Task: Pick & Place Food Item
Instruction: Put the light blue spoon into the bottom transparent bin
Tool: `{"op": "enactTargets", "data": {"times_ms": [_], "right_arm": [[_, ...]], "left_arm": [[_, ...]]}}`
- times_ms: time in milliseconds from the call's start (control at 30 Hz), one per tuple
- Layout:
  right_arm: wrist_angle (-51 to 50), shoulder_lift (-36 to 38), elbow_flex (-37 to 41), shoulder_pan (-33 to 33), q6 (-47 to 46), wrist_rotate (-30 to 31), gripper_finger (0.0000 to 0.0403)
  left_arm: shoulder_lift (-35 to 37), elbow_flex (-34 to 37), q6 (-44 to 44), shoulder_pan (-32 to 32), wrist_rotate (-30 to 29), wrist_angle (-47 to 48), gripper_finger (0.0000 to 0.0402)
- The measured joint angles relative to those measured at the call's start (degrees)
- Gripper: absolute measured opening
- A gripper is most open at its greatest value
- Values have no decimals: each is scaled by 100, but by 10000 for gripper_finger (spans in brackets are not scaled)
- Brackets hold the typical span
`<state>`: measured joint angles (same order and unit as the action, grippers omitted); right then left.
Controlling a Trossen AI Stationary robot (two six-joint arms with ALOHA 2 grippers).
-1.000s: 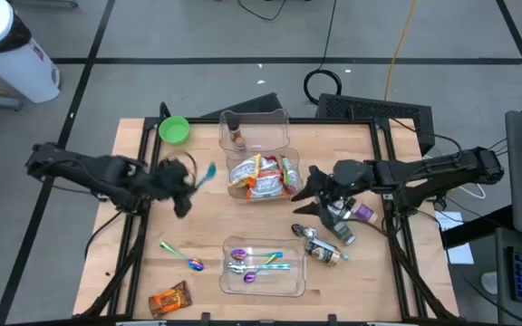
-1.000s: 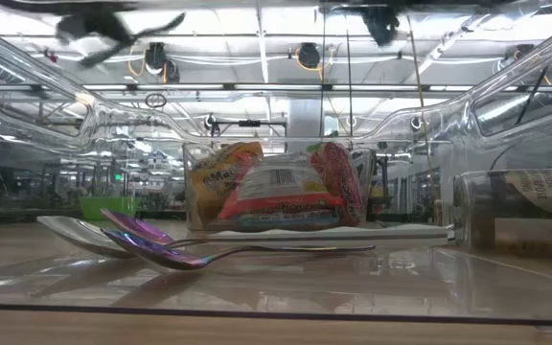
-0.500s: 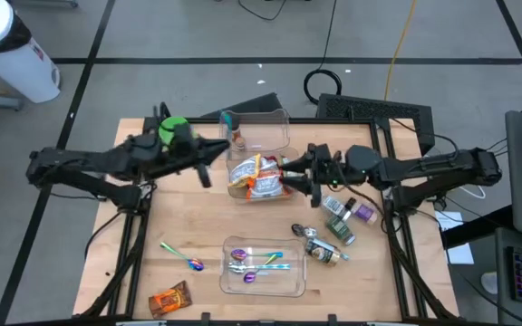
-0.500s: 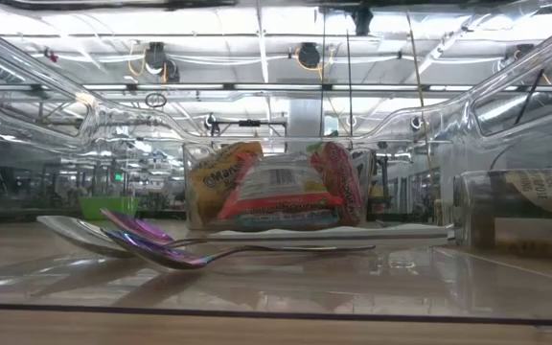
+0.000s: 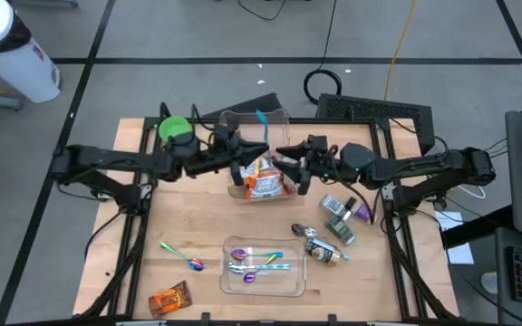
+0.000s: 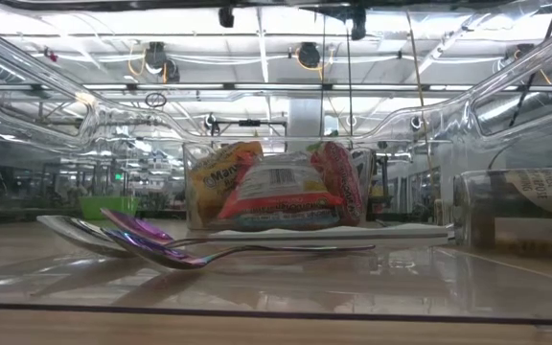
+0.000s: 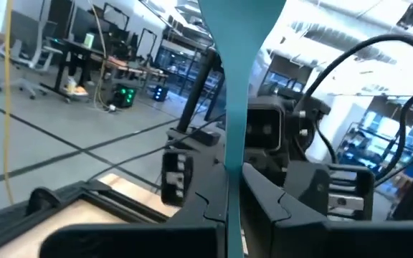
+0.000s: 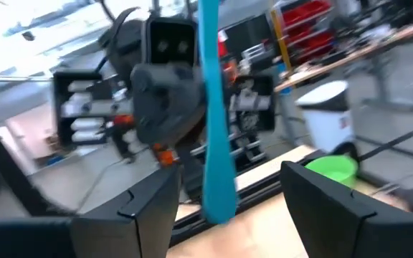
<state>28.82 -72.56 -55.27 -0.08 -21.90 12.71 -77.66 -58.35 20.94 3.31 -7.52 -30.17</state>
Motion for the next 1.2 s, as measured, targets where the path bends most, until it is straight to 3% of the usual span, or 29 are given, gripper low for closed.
{"op": "enactTargets", "data": {"times_ms": [267, 567, 933, 1067, 1200], "right_arm": [[-19, -140, -8, 9, 337, 304, 235], [-12, -146, -2, -4, 995, 1151, 235], [14, -142, -2, -61, 1064, 1130, 233], [13, -142, -2, -70, 1063, 1130, 223], [-207, -138, -2, -70, 1072, 1131, 212]], "left_arm": [[-199, 0, 231, -2, -930, -328, 12], [-191, -2, 366, -7, -1810, -409, 12], [-419, -95, 607, -44, -1890, -433, 13], [-783, -569, 419, -44, -1454, -306, 12], [-1084, -1207, 261, -46, -1296, 467, 14]]}}
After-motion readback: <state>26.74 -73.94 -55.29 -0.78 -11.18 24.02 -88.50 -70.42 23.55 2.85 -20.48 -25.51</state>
